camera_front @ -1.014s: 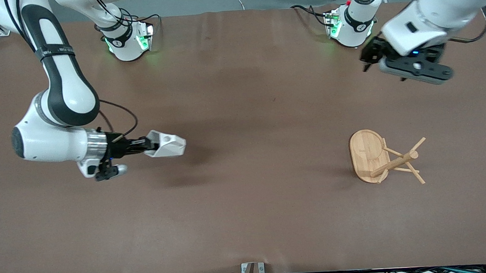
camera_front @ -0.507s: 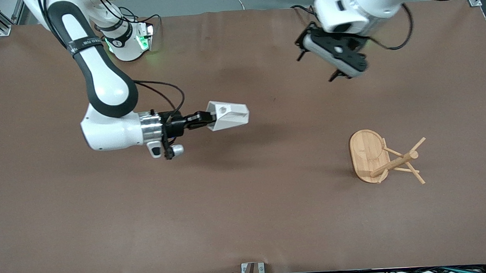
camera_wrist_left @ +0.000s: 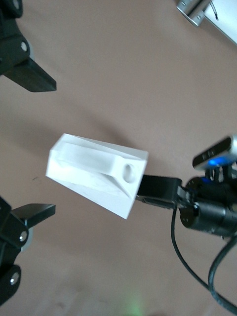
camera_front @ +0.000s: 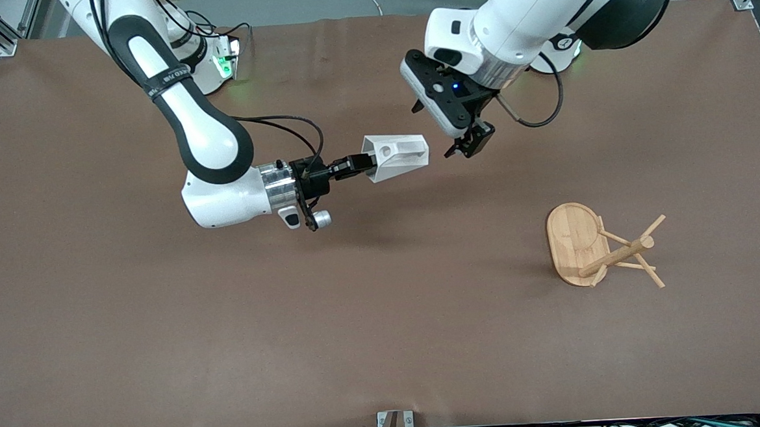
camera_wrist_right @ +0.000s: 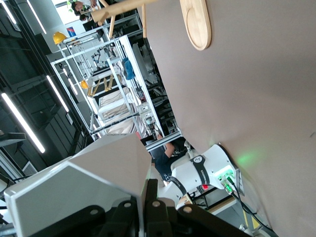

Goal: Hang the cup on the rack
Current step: 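Lift the cup with the right gripper while the left gripper approaches it, then grasp the cup with the left gripper from the right gripper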

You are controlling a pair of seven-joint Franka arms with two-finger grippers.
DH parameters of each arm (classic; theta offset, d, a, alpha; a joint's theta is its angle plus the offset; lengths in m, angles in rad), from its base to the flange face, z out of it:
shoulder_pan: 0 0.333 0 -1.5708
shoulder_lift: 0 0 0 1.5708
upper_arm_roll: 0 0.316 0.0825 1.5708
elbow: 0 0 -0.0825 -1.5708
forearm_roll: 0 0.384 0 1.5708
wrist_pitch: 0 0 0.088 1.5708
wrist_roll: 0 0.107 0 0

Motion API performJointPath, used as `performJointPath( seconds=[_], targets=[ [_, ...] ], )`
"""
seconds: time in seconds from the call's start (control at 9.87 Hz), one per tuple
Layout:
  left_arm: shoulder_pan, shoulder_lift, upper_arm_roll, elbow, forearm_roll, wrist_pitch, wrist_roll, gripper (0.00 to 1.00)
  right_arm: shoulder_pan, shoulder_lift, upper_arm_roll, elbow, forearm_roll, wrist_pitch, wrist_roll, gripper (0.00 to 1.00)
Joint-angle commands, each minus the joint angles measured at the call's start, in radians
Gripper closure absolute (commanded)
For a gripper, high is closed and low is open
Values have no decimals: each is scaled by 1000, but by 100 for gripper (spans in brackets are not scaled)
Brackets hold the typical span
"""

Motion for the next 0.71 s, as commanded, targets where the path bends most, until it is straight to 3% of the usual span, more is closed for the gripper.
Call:
performJointPath(
  seconds=[0.0,0.61],
  targets=[
    [2,37,-16,-10,-17,10,96,0,-9,-3,18,8,28,-9,26,99],
    [25,42,-16,-60,-109,-46,252,0,-12,-38,48,12,81,-8,56,99]
  ],
)
